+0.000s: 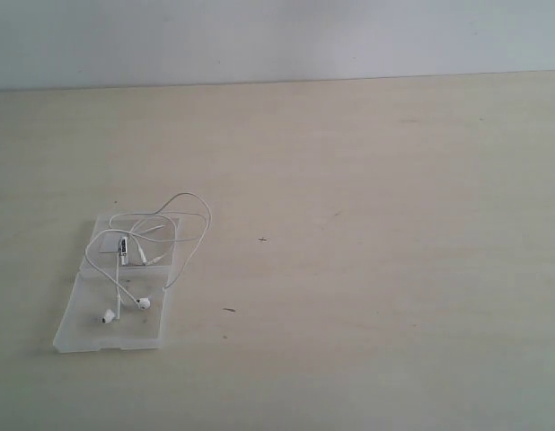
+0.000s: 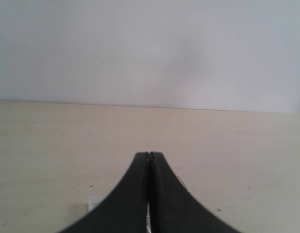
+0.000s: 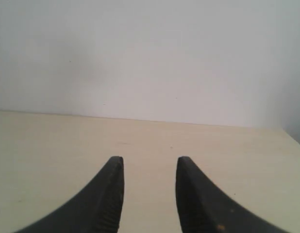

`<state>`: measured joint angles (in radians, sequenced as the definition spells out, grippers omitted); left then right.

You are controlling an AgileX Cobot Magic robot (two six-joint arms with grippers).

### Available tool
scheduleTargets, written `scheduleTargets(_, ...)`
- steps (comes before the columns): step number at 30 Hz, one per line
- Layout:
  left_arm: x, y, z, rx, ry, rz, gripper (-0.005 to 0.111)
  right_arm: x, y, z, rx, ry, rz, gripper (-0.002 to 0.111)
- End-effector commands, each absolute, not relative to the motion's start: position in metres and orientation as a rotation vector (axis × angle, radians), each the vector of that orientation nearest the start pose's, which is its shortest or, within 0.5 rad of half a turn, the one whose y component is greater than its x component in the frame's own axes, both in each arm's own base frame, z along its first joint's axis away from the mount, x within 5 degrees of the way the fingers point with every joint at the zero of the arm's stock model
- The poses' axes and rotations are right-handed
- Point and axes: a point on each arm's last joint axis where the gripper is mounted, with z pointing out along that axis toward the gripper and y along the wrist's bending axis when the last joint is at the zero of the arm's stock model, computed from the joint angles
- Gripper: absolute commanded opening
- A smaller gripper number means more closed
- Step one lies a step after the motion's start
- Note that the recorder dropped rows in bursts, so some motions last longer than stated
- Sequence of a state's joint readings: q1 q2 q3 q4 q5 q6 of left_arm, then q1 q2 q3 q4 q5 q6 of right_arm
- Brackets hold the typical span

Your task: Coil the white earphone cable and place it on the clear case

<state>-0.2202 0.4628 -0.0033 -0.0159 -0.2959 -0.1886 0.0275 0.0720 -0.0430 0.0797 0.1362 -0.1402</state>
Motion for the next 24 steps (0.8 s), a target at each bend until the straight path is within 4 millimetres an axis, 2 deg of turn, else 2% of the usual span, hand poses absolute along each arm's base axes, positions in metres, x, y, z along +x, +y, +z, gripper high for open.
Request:
scheduleTargets(1,0.094,-0.021,0.206,0.017,1.647,-0.314,0.0,0.061,0.002,0.2,-0.073,1.69,-0.014,0.035)
scheduleTargets(11,0.094,-0.021,0.206,0.017,1.647,-0.314,0.0,0.058,0.003,0.188,-0.059,1.8,0.013,0.035)
scheduleTargets(19,0.094,-0.021,0.206,0.017,1.647,-0.314,0.0,0.056,0.003,0.186,-0.061,1.811,0.016,0.035)
scheduleTargets(24,0.094,-0.021,0.206,0.017,1.647,-0.314,0.0,0.056,0.004,0.187,0.002,1.801,0.079,0.035)
